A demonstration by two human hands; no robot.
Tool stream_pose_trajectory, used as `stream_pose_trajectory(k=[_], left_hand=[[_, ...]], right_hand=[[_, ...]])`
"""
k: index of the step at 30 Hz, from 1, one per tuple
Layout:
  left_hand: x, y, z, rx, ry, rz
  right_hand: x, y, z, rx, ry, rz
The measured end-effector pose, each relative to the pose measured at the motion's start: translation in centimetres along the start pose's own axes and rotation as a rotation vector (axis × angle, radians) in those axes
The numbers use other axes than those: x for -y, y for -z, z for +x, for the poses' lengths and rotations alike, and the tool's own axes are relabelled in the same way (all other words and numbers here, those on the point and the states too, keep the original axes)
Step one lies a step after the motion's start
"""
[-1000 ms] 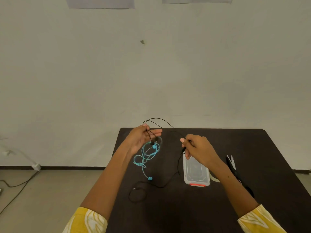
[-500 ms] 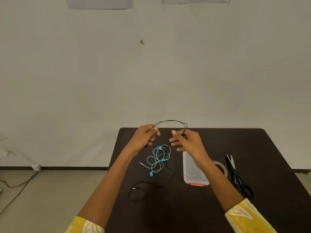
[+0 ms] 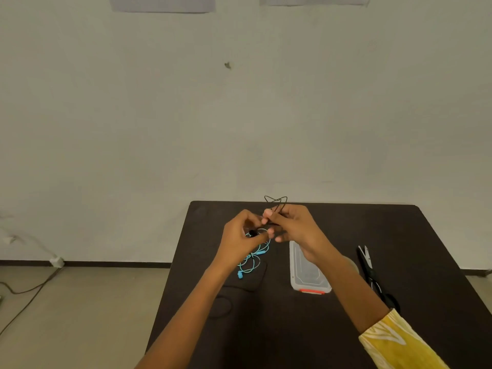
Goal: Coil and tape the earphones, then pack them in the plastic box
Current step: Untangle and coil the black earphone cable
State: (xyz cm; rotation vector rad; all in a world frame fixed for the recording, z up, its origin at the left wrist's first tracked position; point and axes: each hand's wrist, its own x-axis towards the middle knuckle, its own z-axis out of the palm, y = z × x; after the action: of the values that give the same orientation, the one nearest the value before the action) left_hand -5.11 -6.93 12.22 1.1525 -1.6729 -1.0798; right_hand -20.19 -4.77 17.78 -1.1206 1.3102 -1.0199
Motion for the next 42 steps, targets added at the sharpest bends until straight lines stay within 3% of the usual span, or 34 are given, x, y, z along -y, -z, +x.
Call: stream_pose_trajectory(k=[3, 7, 12, 14, 17, 19, 25, 28, 33, 36, 39, 42], left_hand=[[0.7, -0.6, -0.3, 0.099, 0.047, -0.041], [2.4, -1.2, -1.1, 0.113, 0.048, -0.009], [5.1, -0.3, -2.9, 0.215, 0.22, -0.087], [5.6, 0.5, -3.3, 0.232, 0.257, -0.117], [6.0, 2.1, -3.6, 0.173, 0.338, -0.263], [5.5, 2.7, -3.7, 0.129, 0.337, -0.291], [0.8, 0.8, -2.3, 0.266, 0.117, -0.059], [-0.6, 0.6, -1.9, 0.323, 0.059, 0.021], [-0.5, 2.4, -2.6, 0.225, 0.107, -0.051], [0.1, 3.4, -3.4, 0.176, 0.083, 0.006], [0.0, 2.9, -4.1, 0.227, 0.012, 0.083], [-0.3, 1.8, -4.3, 0.243, -0.008, 0.096]], right_hand=[[0.4, 0.4, -0.5, 0.051, 0.025, 0.068], [1.0, 1.4, -1.1, 0.119, 0.064, 0.136], [1.0, 4.2, -1.2, -0.062, 0.064, 0.085], [0.5, 5.5, -1.1, -0.169, 0.078, -0.051], [-0.8, 7.6, -1.0, -0.286, 0.153, -0.602], [-1.5, 8.0, -1.3, -0.228, 0.134, -0.823], [-3.1, 3.3, -2.5, 0.171, 0.214, -0.934], [-3.6, 1.3, -2.0, 0.163, 0.339, -1.043], [-3.2, 1.6, -2.1, 0.146, 0.363, -0.95], [-2.9, 2.3, -2.5, 0.121, 0.218, -0.676], [-2.7, 1.2, -3.1, 0.16, 0.002, -0.336], [-3.6, -0.5, -3.3, 0.103, 0.036, -0.29]])
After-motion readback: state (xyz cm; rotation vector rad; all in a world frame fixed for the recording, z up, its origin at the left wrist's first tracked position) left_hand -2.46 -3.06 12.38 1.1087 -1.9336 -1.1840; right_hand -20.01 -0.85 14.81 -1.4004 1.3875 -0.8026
